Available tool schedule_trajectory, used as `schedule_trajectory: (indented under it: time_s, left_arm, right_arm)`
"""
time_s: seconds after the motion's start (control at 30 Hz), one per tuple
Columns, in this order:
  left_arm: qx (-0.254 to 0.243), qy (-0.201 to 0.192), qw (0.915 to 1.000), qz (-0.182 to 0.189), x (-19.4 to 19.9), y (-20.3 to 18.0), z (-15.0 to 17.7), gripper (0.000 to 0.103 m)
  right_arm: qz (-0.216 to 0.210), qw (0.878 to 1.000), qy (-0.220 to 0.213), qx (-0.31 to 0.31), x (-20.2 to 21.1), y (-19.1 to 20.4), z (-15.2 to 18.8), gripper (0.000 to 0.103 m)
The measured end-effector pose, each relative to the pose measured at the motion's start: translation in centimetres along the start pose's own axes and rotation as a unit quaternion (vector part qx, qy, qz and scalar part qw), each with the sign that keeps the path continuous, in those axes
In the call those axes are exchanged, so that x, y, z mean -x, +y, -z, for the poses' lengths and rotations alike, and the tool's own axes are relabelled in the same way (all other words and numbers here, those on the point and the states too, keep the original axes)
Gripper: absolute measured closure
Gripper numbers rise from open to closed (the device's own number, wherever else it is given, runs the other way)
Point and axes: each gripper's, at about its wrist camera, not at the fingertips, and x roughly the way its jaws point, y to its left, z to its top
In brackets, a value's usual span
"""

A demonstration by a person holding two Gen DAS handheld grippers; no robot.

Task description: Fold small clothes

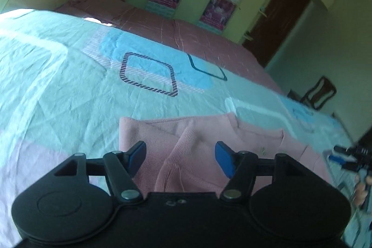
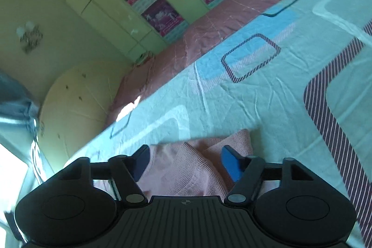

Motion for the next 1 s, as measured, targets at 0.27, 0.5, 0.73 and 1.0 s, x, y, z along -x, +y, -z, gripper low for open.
schedule_trajectory:
  time_s: [0.27, 0.5, 0.73, 1.0]
  left_arm:
    - [-0.133, 0.077, 0.9881, -0.013, -4.5, -2.5, 0.0, 0.052]
    - [-0.204, 0.062, 0.9770, -0.011, -4.3, -4.8, 0.4, 0.099]
    - [-0.053, -0.067, 0.9960, -0.026, -2.2, -2.2, -1.6, 0.100]
    - [-0.064, -0.032, 0.9957, -0.060, -4.9, -2.9, -2.3, 0.100]
  right_arm:
    - [0.070, 0.978, 0.089, 0.176, -5.0, 2.3, 2.0, 0.046]
    - [0.074, 0.952, 0.117, 0.272, -5.8, 3.7, 3.3, 0.093]
    - [0.081, 0.971, -0.022, 0.223, -2.9, 3.4, 2.2, 0.095]
    - [0.117, 0.970, 0.009, 0.215, -5.8, 3.3, 2.3, 0.095]
